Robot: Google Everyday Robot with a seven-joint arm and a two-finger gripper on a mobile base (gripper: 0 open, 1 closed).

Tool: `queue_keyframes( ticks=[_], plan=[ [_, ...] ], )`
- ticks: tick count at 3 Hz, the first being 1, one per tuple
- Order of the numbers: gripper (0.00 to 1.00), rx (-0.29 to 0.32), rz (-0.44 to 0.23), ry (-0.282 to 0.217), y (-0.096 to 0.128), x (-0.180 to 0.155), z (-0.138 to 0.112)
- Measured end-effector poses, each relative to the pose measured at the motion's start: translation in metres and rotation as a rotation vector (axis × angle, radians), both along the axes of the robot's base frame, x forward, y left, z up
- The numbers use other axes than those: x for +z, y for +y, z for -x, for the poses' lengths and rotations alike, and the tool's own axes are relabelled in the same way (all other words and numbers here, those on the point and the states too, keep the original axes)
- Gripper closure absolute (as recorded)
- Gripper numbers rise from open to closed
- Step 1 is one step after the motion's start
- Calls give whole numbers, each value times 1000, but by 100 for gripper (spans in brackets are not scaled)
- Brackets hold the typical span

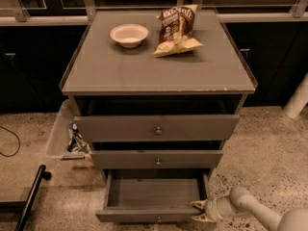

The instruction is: Open bottom drawer

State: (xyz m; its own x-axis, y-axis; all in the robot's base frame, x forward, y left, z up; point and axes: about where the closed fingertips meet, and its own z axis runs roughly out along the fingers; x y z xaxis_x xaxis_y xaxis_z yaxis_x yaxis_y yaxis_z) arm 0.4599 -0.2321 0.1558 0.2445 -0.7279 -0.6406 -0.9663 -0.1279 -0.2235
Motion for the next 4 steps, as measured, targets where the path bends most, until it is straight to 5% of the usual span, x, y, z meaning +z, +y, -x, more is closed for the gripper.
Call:
queue_keyframes(
  ticks=[1, 3, 4],
  plan=[
    [100, 22, -6, 4, 1, 3, 23],
    [100, 33, -1, 12, -6, 2, 69],
    [81, 33, -1, 12, -6, 2, 69]
  ],
)
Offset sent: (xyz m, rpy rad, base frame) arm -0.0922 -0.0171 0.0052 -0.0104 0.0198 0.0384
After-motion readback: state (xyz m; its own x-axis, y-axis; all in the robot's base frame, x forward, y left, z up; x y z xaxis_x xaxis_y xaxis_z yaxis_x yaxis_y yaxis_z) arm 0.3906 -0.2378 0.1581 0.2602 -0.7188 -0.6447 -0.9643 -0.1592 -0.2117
